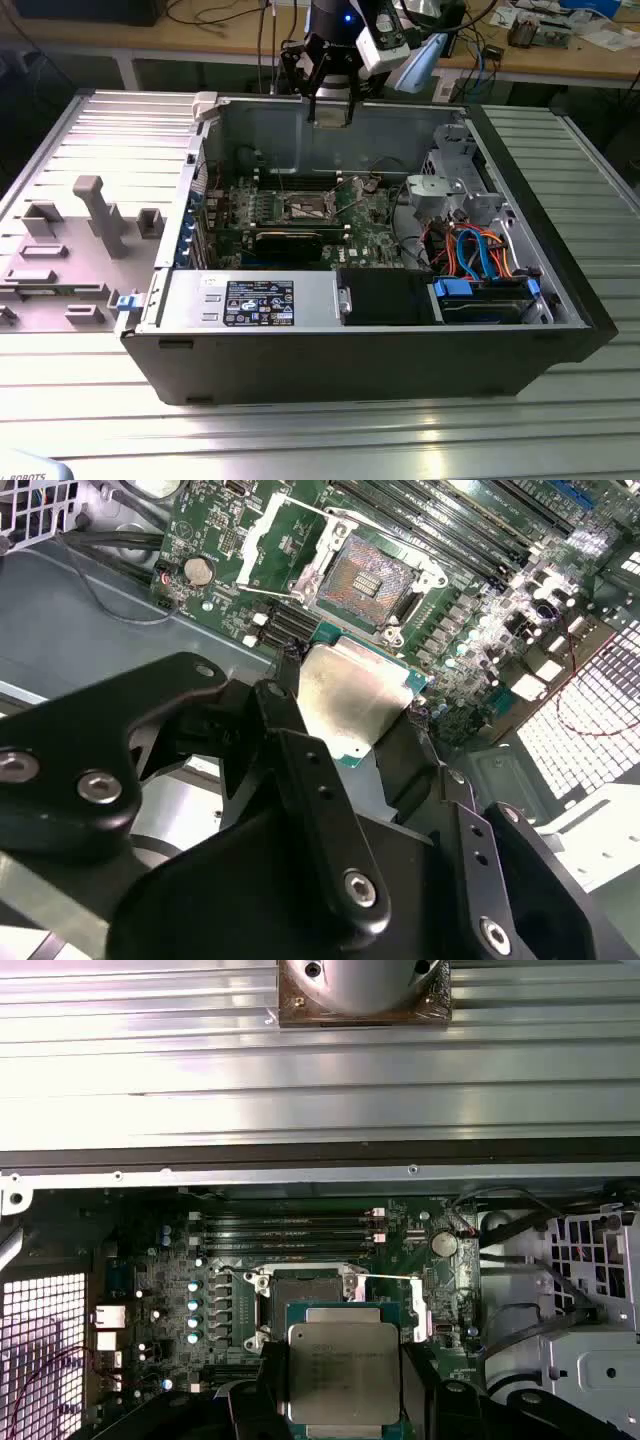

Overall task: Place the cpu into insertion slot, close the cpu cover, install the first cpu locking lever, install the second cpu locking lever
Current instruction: 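Place the cpu into insertion slot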

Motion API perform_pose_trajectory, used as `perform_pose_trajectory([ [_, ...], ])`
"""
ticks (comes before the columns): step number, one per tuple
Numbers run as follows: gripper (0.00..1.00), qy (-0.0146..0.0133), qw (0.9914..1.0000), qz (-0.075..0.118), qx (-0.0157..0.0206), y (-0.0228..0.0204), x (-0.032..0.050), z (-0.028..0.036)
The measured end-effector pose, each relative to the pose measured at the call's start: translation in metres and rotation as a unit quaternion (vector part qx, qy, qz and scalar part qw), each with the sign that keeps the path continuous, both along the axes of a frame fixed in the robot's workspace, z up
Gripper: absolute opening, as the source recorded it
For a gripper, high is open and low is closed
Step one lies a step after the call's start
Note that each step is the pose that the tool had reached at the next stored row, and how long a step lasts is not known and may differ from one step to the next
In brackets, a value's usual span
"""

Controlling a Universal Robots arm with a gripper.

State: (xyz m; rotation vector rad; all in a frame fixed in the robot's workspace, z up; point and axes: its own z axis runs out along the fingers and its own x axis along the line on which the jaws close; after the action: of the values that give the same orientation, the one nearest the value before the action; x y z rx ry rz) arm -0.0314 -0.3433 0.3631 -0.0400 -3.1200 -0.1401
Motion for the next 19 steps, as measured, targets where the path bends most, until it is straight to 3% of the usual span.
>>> perform_pose_trajectory([
  [14, 0.54, 0.0000, 1.00000, -0.002, 0.0000, 0.0000, 0.0000, 0.0000],
  [16, 0.54, 0.0000, 0.99985, -0.017, 0.0000, 0.0000, 0.0000, -0.0001],
  [17, 0.54, 0.0001, 0.99944, -0.034, -0.0002, 0.0000, 0.0000, -0.0003],
  [19, 0.54, 0.0001, 0.99785, -0.066, -0.0002, 0.0000, 0.0000, -0.0010],
])
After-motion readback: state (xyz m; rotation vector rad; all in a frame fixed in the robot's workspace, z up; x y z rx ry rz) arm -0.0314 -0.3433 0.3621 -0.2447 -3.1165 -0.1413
